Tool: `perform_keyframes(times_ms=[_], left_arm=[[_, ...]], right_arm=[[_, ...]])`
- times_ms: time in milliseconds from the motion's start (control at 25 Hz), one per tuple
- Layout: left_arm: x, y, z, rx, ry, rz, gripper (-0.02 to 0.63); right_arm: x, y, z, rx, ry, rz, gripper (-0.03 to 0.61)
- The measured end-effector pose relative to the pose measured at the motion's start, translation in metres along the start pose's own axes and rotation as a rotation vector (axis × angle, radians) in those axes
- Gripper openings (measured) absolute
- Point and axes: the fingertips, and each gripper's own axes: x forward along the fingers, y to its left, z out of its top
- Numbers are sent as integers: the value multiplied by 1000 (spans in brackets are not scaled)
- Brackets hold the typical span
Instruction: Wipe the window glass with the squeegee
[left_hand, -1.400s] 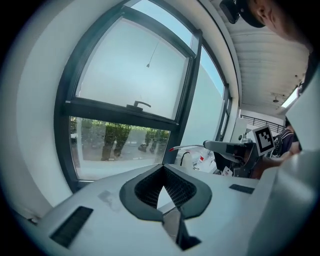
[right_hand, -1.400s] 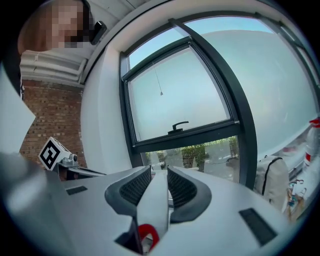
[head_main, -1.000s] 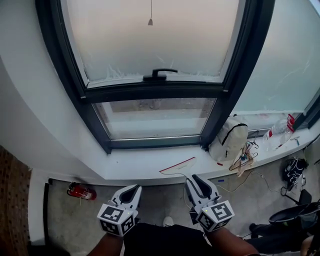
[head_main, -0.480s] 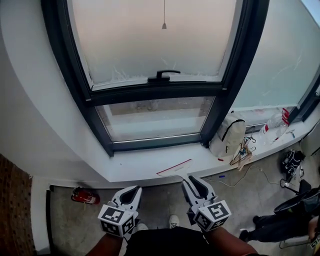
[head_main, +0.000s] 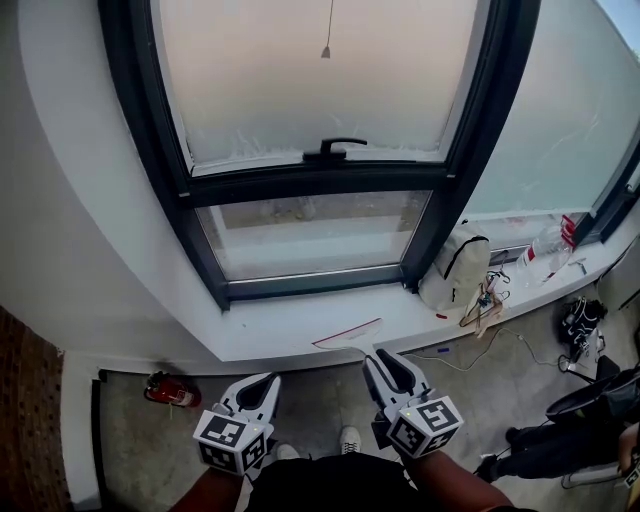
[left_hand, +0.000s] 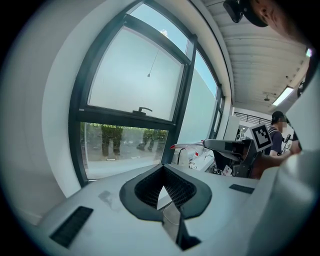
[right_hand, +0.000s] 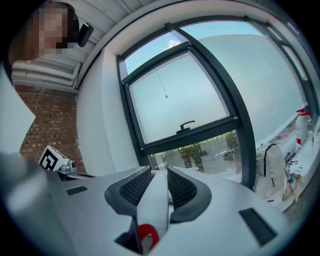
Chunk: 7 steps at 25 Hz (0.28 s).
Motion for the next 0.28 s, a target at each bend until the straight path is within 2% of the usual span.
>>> perform_keyframes(times_ms=[160,280], left_arm=[[-1,-4,1,-17,-34,-30,0],[-5,-5,0,3,-8,-19,0]], right_arm=[[-5,5,1,-22,-1,-12,92],[-8,6,1,-26,-3,-18,92]])
